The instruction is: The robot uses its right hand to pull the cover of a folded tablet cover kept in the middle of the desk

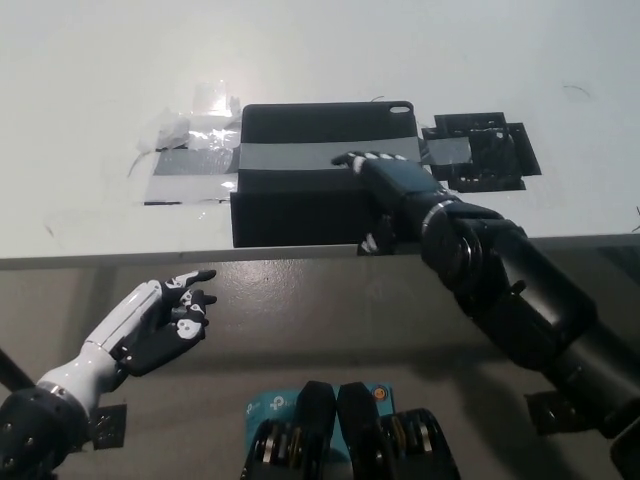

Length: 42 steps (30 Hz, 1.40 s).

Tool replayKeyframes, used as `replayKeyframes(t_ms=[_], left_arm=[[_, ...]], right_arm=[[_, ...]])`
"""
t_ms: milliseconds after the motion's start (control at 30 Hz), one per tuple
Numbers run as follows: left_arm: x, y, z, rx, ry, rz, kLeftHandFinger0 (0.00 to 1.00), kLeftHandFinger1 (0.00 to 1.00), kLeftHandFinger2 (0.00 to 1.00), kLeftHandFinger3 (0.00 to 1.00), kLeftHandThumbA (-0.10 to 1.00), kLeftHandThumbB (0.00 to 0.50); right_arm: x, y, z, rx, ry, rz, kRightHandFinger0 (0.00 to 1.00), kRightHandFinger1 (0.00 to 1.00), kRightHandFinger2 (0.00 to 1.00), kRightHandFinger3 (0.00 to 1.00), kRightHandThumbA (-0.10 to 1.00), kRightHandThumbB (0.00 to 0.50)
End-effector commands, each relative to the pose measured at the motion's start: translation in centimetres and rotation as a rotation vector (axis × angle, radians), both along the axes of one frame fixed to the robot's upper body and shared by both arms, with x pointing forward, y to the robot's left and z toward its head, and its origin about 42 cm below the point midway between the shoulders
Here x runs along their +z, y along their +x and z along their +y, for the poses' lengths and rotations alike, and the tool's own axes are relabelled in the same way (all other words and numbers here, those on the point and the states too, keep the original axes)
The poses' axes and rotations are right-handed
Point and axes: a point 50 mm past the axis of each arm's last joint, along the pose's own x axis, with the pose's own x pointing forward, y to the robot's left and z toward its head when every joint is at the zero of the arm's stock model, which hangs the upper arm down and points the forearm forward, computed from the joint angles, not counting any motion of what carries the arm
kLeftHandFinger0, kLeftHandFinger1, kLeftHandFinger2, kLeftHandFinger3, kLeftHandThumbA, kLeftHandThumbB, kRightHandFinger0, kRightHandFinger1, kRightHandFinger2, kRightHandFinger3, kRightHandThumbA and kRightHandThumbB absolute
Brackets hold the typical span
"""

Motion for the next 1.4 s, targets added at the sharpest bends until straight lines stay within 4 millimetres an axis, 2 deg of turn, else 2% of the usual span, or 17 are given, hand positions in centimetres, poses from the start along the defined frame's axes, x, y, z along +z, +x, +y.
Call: replayKeyframes(t_ms=[0, 200, 433, 467, 567, 600, 633, 700, 733, 800, 867, 967, 1000, 1067, 1133, 1200, 1367], left_arm=[[1.2, 0.5, 0.4, -0.012, 0.022, -0.018, 0.76, 0.84, 0.97, 1.00, 1.00, 0.078], [1.4, 0.6, 0.5, -0.007, 0.029, -0.027, 0.75, 0.84, 0.97, 1.00, 1.00, 0.083], [1.7, 0.9, 0.7, -0.003, 0.024, -0.030, 0.75, 0.83, 0.96, 1.00, 1.00, 0.095], [1.7, 0.9, 0.7, -0.003, 0.024, -0.030, 0.75, 0.83, 0.96, 1.00, 1.00, 0.100], [1.7, 0.9, 0.8, -0.004, 0.026, -0.030, 0.75, 0.83, 0.95, 1.00, 1.00, 0.101], [1.7, 1.0, 0.8, -0.006, 0.029, -0.030, 0.75, 0.83, 0.95, 1.00, 1.00, 0.096], [1.7, 1.0, 0.8, -0.005, 0.029, -0.030, 0.75, 0.83, 0.96, 1.00, 1.00, 0.089], [1.7, 1.0, 0.8, -0.006, 0.027, -0.028, 0.74, 0.84, 0.96, 1.00, 1.00, 0.088], [1.7, 1.0, 0.8, -0.004, 0.028, -0.029, 0.74, 0.84, 0.96, 1.00, 1.00, 0.086], [2.3, 1.3, 0.9, -0.006, 0.034, -0.044, 0.74, 0.83, 0.95, 1.00, 1.00, 0.079], [2.3, 1.3, 0.9, -0.007, 0.035, -0.045, 0.74, 0.83, 0.95, 1.00, 1.00, 0.069], [2.4, 1.3, 0.8, -0.013, 0.057, -0.048, 0.76, 0.85, 0.97, 1.00, 1.00, 0.060], [2.3, 1.3, 0.9, -0.009, 0.054, -0.046, 0.76, 0.85, 0.97, 1.00, 1.00, 0.072], [2.3, 1.3, 0.9, -0.009, 0.052, -0.046, 0.77, 0.85, 0.98, 1.00, 1.00, 0.076], [2.4, 1.4, 0.9, -0.010, 0.060, -0.046, 0.77, 0.85, 0.98, 1.00, 1.00, 0.072], [2.3, 1.4, 0.9, -0.008, 0.055, -0.046, 0.76, 0.83, 0.96, 1.00, 1.00, 0.070], [2.1, 1.5, 1.0, -0.007, 0.059, -0.036, 0.77, 0.85, 0.97, 1.00, 1.00, 0.086]], right_arm=[[1.9, 1.6, -0.4, 0.018, -0.052, -0.133, 1.00, 1.00, 1.00, 1.00, 1.00, 0.498], [-1.2, 0.0, 0.1, 0.097, -0.121, -0.101, 1.00, 1.00, 1.00, 1.00, 1.00, 0.500], [-1.9, -0.8, 0.6, 0.155, -0.159, -0.106, 1.00, 1.00, 1.00, 1.00, 1.00, 0.487], [-2.0, -1.1, 0.5, 0.164, -0.133, -0.139, 1.00, 0.98, 0.92, 0.89, 1.00, 0.468], [-1.6, -1.8, 0.5, 0.184, -0.113, -0.156, 1.00, 1.00, 0.93, 0.78, 1.00, 0.416], [-1.2, -2.1, 0.6, 0.199, -0.091, -0.179, 1.00, 0.95, 0.84, 0.71, 1.00, 0.398], [-0.9, -2.6, 0.7, 0.231, -0.076, -0.208, 0.94, 0.86, 0.77, 0.68, 1.00, 0.401], [-0.6, -3.0, 0.7, 0.248, -0.051, -0.216, 0.94, 0.91, 0.74, 0.63, 1.00, 0.407], [-0.3, -3.7, 0.8, 0.266, -0.027, -0.209, 1.00, 1.00, 0.76, 0.66, 1.00, 0.399], [0.6, -4.5, 0.8, 0.285, -0.014, -0.212, 1.00, 1.00, 0.79, 0.68, 1.00, 0.403], [0.7, -5.3, 0.7, 0.295, 0.008, -0.206, 1.00, 1.00, 0.70, 0.71, 1.00, 0.406], [0.9, -7.2, 0.4, 0.305, 0.025, -0.174, 1.00, 0.87, 0.66, 0.77, 1.00, 0.398], [0.6, -8.0, -0.1, 0.307, 0.034, -0.148, 1.00, 0.82, 0.65, 0.81, 1.00, 0.398], [0.2, -8.8, -0.7, 0.303, 0.039, -0.101, 1.00, 0.90, 0.73, 0.87, 1.00, 0.406], [-0.3, -9.2, -1.0, 0.295, 0.048, -0.086, 1.00, 0.88, 0.73, 0.88, 1.00, 0.400], [-1.4, -9.8, -1.5, 0.267, 0.067, -0.060, 1.00, 0.84, 0.71, 0.85, 1.00, 0.376], [-4.5, -11.0, -3.4, 0.217, 0.131, 0.052, 1.00, 0.92, 0.81, 0.90, 1.00, 0.316]])
